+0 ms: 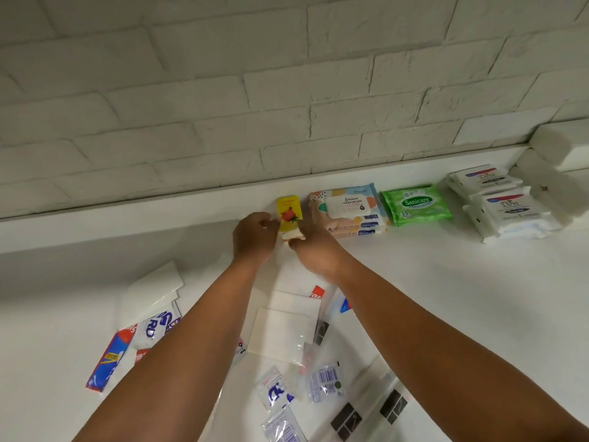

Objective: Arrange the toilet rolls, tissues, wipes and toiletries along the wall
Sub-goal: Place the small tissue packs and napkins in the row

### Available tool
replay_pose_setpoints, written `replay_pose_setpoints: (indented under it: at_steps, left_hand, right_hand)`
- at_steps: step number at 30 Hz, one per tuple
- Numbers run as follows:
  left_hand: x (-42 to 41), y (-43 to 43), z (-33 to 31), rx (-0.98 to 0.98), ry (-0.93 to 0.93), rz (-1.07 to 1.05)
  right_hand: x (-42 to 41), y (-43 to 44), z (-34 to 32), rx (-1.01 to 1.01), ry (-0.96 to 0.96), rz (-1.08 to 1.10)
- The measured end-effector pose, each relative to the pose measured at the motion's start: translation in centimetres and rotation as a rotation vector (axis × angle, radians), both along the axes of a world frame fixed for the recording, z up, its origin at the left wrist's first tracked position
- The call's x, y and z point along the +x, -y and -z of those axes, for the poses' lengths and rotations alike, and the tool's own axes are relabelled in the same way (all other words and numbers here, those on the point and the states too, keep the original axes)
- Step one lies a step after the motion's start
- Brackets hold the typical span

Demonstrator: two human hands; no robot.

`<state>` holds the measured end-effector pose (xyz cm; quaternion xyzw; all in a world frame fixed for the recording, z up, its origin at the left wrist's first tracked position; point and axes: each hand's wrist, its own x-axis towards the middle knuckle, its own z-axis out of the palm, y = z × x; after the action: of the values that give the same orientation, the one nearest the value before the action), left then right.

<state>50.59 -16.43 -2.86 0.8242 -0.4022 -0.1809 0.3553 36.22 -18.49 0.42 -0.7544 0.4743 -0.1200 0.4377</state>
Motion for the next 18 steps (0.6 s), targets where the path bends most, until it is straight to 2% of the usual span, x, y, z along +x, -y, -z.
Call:
replay_pose_setpoints:
  at_steps: [3,7,12,18]
  left_hand:
    - [-0.7,-3.0,-1.2,-0.030,-0.006,0.028]
    - [-0.7,-7.3,-0.6,0.092,0.046,0.166]
    - [0.0,-11.8,1.3,0.243,-0.012,0.420]
    - [1.5,-14.0,3.1,0.333,0.182,0.666]
  right_hand:
    - [-0.8,-1.3,1.0,-0.055,-0.006,-0.021]
    - [-2.3,-4.6,1.8,-0.042,0.008,-0.071]
    - [-3.2,-7.9,3.4,-0.206,-0.216,-0.193]
    - [-2.5,-11.6,4.6,-0.353,-0.470,-0.211]
